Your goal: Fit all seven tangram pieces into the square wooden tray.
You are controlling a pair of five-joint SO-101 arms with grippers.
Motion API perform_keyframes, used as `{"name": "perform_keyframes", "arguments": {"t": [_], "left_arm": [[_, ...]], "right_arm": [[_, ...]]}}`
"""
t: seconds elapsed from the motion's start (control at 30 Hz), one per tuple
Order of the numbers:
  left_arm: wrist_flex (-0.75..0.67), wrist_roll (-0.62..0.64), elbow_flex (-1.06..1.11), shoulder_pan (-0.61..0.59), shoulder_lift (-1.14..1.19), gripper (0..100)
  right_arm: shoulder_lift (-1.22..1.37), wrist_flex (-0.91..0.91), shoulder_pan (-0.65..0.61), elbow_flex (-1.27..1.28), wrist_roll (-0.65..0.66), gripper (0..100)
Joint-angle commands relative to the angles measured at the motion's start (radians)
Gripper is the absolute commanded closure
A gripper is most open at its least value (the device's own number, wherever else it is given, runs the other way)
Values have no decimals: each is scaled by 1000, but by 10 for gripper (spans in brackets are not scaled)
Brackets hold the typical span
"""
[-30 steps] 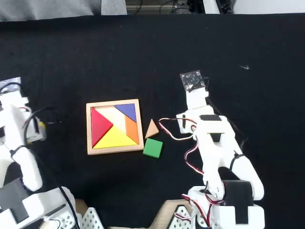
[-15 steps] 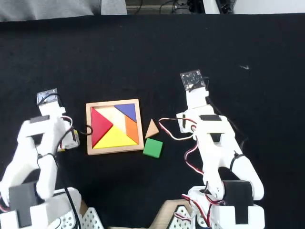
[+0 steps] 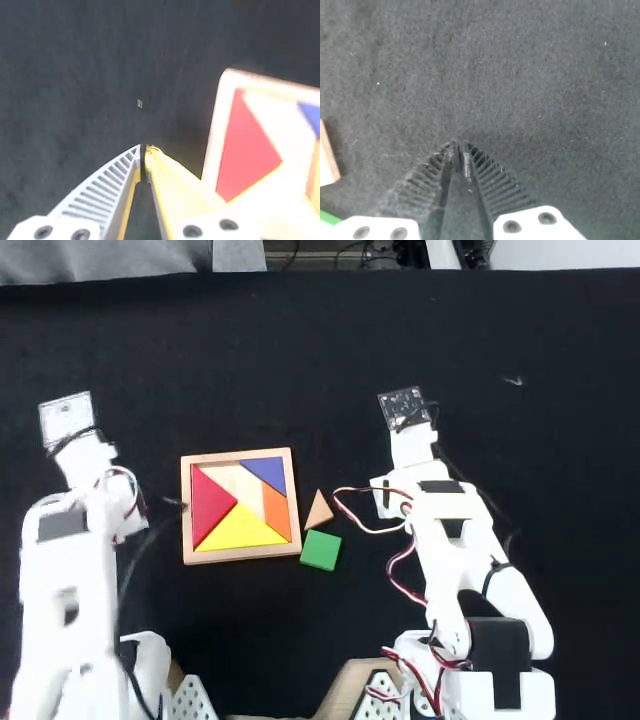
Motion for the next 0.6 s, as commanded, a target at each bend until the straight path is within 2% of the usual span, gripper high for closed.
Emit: {"name": "perform_keyframes", "arguments": {"t": [0.0,0.1,0.2,0.33,0.47,0.57], "left_arm": [[-184,9,272,4,-420,971],[-298,9,503,36,-646,971],[-338,9,696,67,-873,971],[-115,11,687,77,-1076,971],[-17,11,688,87,-1014,971],[152,14,691,85,-967,971]], "right_arm": [[5,-21,-17,-36,5,987],[5,-21,-17,-36,5,987],[5,-21,-17,-36,5,987],[5,-21,-17,-36,5,987],[5,-17,-17,-31,5,987],[4,-21,-17,15,5,987]]}}
